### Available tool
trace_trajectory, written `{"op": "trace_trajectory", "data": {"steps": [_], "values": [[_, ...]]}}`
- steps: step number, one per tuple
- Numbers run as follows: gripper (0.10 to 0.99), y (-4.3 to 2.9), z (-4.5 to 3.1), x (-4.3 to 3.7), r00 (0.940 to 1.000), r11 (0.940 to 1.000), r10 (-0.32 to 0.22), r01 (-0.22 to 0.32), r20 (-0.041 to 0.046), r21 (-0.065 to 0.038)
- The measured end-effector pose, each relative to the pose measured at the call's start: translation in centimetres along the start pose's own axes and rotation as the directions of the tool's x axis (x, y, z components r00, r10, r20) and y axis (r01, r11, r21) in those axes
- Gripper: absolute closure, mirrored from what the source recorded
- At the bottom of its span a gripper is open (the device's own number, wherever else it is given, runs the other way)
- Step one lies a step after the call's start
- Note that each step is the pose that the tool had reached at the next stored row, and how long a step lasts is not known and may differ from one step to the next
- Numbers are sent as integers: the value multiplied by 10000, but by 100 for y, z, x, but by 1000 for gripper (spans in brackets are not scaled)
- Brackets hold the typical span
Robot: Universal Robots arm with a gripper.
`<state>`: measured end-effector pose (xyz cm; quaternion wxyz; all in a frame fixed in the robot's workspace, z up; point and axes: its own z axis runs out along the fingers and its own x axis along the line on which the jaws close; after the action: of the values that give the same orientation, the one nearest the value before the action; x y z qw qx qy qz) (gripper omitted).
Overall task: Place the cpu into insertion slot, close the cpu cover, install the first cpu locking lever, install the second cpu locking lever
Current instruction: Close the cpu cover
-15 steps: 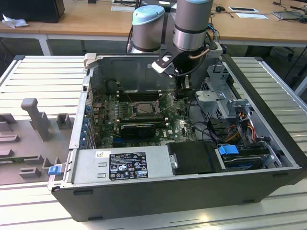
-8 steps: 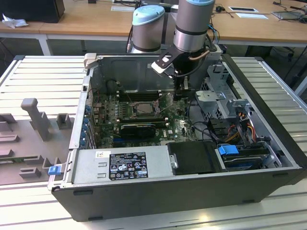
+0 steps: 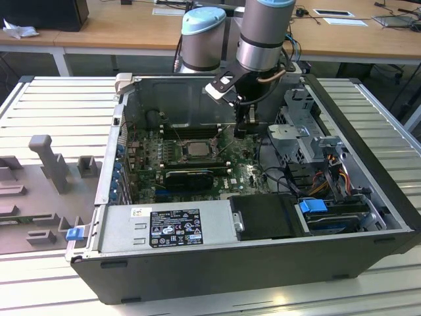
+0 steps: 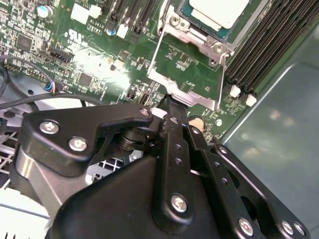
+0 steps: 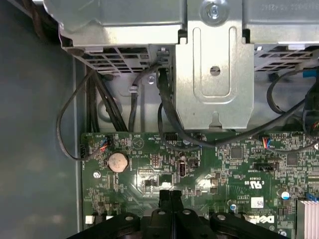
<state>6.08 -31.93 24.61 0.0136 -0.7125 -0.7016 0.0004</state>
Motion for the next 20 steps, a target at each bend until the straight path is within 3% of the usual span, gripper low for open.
{"op": "trace_trajectory", "data": {"steps": [20], "values": [[980, -103, 2, -1, 10000, 10000, -2, 2, -1, 0]]}}
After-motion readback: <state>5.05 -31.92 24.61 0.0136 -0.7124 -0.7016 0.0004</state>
